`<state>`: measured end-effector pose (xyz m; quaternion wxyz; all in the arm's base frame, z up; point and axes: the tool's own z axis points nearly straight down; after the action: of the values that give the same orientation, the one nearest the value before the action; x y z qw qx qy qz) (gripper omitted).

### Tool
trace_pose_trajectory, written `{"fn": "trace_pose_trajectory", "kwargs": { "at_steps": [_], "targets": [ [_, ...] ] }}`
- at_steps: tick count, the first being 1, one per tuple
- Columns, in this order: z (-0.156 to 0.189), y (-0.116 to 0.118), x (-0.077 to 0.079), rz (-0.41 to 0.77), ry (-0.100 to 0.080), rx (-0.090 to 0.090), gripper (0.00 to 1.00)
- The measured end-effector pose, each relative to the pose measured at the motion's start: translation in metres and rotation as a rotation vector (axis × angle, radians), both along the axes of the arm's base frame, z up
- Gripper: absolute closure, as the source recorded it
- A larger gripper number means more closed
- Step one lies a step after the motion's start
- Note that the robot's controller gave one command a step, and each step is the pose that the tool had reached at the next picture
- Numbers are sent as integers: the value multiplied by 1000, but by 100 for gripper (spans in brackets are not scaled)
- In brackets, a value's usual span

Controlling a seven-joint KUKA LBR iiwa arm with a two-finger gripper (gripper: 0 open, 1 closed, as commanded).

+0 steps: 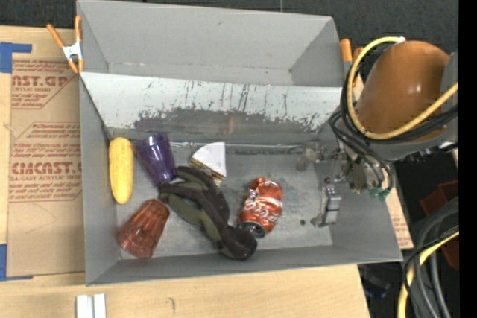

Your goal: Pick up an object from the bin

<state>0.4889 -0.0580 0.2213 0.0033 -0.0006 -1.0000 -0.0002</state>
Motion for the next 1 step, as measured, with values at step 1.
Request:
{"fn": "trace_pose_trajectory", "kwargs": {
  "at_steps": [1],
  "targets": [
    [4,0,1,2,-8,-1,0]
  ]
}}
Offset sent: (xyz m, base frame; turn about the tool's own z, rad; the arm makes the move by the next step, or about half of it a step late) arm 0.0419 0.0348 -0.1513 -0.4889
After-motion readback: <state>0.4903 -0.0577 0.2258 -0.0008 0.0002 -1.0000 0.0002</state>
